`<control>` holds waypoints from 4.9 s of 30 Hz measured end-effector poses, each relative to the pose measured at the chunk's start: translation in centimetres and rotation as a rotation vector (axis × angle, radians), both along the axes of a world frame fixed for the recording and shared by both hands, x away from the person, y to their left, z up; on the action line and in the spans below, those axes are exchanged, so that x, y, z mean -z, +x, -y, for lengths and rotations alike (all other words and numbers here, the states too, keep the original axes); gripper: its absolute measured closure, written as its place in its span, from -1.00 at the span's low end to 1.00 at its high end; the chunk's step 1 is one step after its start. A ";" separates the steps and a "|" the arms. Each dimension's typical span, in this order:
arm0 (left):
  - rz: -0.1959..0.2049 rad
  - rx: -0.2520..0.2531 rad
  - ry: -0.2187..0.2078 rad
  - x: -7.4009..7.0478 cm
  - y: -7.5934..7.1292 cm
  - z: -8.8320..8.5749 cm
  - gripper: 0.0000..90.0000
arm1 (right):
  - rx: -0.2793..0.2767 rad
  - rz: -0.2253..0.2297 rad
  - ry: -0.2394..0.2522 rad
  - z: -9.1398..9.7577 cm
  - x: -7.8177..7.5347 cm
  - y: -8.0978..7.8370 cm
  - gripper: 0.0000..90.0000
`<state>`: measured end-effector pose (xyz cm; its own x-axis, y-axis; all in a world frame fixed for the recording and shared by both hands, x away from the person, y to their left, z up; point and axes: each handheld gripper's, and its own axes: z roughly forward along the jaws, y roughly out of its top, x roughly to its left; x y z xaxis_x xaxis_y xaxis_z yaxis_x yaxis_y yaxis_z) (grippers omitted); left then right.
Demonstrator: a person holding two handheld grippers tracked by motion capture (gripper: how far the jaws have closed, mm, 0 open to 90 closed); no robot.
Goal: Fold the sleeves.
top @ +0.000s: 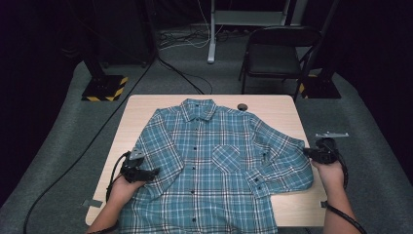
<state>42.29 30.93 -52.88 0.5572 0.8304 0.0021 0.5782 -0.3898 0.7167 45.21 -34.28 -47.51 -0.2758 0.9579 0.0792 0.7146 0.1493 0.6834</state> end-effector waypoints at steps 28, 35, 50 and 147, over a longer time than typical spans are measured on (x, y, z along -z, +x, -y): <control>-0.001 0.001 -0.001 0.0 0.0 0.0 -0.74 | -0.666 0.067 -0.071 -28.3 -1.5 -2.7 0.92; 0.000 0.001 -0.001 0.0 0.0 0.0 -0.74 | -0.657 0.114 0.038 -28.3 -2.2 -2.7 0.43; -0.001 0.000 -0.001 0.0 0.0 0.0 -0.74 | -0.693 -0.038 -0.089 -20.6 2.2 -3.7 -0.04; -0.009 0.146 0.037 -1.1 0.4 4.3 -0.79 | -0.431 -0.046 -0.112 -20.4 2.1 -2.2 -0.68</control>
